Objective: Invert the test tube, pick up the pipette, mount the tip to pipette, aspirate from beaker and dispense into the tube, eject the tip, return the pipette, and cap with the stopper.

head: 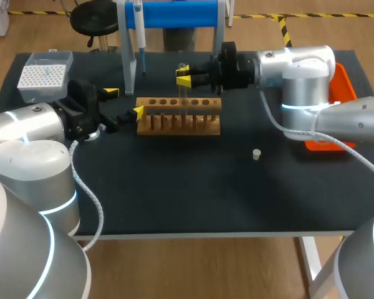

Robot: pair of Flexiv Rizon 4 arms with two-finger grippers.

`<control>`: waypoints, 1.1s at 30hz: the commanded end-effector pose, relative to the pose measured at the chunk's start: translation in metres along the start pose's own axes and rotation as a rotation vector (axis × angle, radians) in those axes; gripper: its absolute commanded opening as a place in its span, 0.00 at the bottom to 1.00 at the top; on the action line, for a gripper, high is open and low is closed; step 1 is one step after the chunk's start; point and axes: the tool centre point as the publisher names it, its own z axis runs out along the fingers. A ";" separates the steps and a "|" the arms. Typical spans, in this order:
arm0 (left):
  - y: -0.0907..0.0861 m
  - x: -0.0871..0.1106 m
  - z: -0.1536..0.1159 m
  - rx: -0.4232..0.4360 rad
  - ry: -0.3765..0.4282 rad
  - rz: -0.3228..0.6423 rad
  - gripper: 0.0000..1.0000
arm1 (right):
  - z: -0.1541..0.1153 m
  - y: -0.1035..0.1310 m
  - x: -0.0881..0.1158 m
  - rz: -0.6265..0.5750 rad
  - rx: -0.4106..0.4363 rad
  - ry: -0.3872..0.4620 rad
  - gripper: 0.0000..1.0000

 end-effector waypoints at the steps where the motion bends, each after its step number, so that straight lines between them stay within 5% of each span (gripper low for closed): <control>1: 0.002 0.000 -0.001 0.007 0.001 0.000 1.00 | -0.002 0.008 0.004 0.001 0.008 -0.007 0.00; 33: 0.002 0.000 -0.001 0.007 0.001 0.000 1.00 | -0.008 0.053 0.024 0.008 -0.002 -0.031 0.00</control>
